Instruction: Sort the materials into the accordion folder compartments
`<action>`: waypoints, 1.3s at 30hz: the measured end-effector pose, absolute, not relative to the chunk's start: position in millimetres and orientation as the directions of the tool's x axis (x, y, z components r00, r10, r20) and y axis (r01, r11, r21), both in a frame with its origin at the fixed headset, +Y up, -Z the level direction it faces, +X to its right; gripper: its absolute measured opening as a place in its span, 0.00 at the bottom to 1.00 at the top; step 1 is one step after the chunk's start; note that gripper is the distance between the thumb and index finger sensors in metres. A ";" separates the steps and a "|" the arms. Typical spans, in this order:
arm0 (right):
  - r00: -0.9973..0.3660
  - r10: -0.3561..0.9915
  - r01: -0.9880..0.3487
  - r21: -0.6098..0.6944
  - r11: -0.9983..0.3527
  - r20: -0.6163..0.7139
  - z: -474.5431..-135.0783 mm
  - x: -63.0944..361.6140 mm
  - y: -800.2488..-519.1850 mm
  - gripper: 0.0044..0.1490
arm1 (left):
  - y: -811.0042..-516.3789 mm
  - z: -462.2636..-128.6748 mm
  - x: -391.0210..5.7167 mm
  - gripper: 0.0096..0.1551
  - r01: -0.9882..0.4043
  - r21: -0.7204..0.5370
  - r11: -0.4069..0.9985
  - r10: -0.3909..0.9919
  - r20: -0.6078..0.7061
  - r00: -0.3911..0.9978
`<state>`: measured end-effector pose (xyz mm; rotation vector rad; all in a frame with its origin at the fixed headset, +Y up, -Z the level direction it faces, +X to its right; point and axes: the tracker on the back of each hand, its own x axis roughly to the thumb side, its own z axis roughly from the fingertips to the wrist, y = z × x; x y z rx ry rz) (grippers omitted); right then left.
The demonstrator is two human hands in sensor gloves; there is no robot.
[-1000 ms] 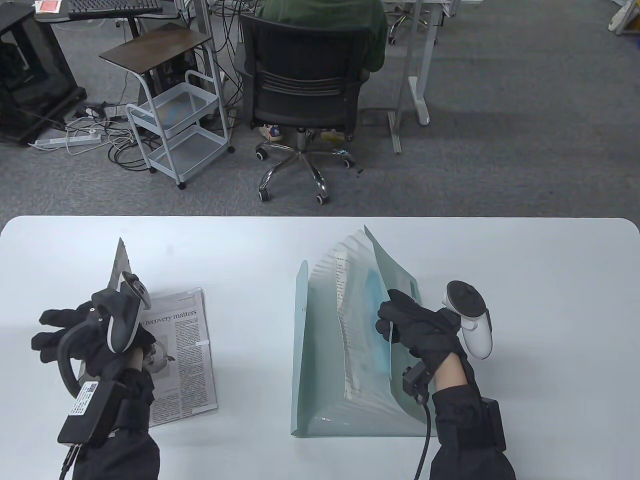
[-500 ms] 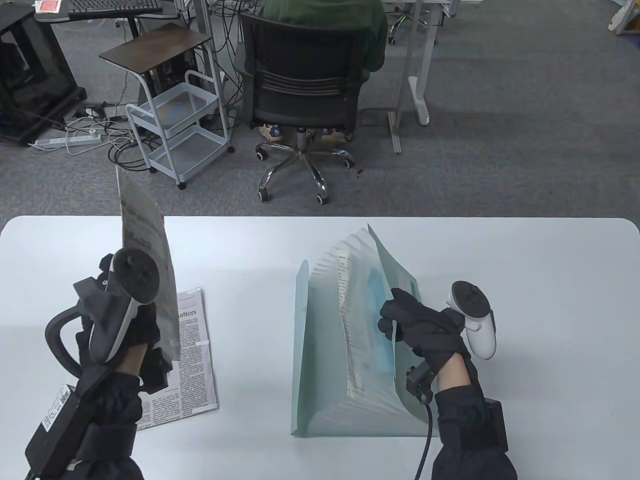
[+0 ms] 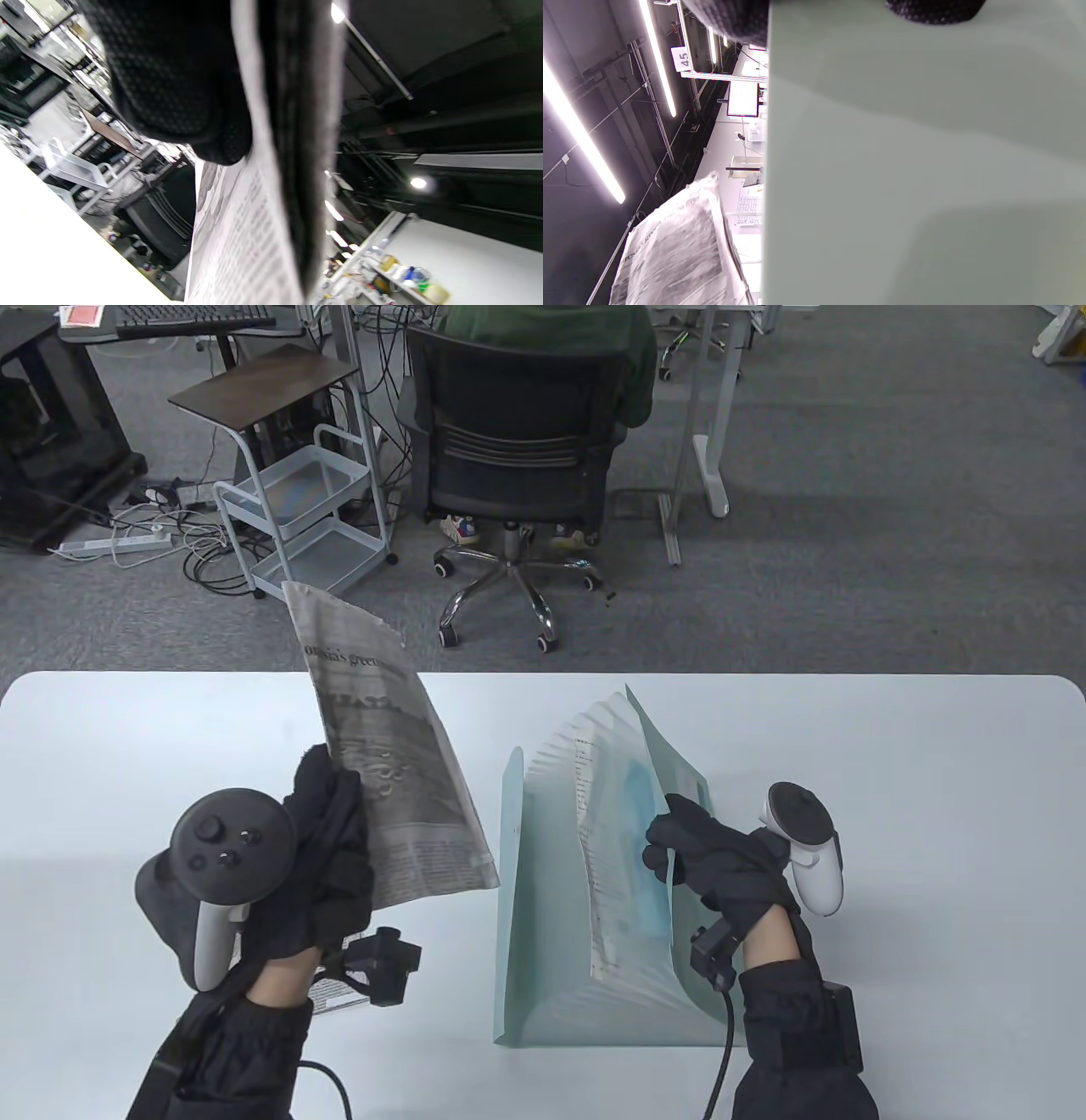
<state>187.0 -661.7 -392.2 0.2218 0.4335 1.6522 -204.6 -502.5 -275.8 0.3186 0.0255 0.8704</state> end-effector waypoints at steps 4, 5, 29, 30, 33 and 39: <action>-0.125 0.986 -0.910 0.409 -0.070 -0.109 -392.1 187.0 -661.5 0.42 | -518.7 -271.8 -190.7 0.29 -0.794 0.283 0.537 0.785 0.177 0.594; -0.123 0.986 -0.910 0.410 -0.069 -0.108 -392.1 187.1 -661.3 0.42 | -523.5 -270.4 -187.1 0.29 -0.806 0.283 0.521 0.791 0.196 0.580; -0.119 0.987 -0.909 0.411 -0.065 -0.107 -391.9 187.4 -660.5 0.42 | -589.4 -284.8 -150.0 0.30 -0.819 0.193 0.541 0.797 0.194 0.572; -0.118 0.987 -0.910 0.410 -0.065 -0.107 -391.9 188.0 -660.3 0.42 | -591.2 -286.4 -149.4 0.30 -0.826 0.178 0.536 0.804 0.190 0.563; -0.108 0.988 -0.912 0.407 -0.055 -0.108 -392.0 189.6 -660.5 0.42 | -595.2 -289.6 -148.0 0.30 -0.841 0.138 0.523 0.821 0.183 0.541; -0.079 0.992 -0.923 0.382 -0.037 -0.095 -391.9 198.8 -659.1 0.41 | -600.4 -292.2 -142.9 0.30 -0.849 0.091 0.521 0.829 0.183 0.528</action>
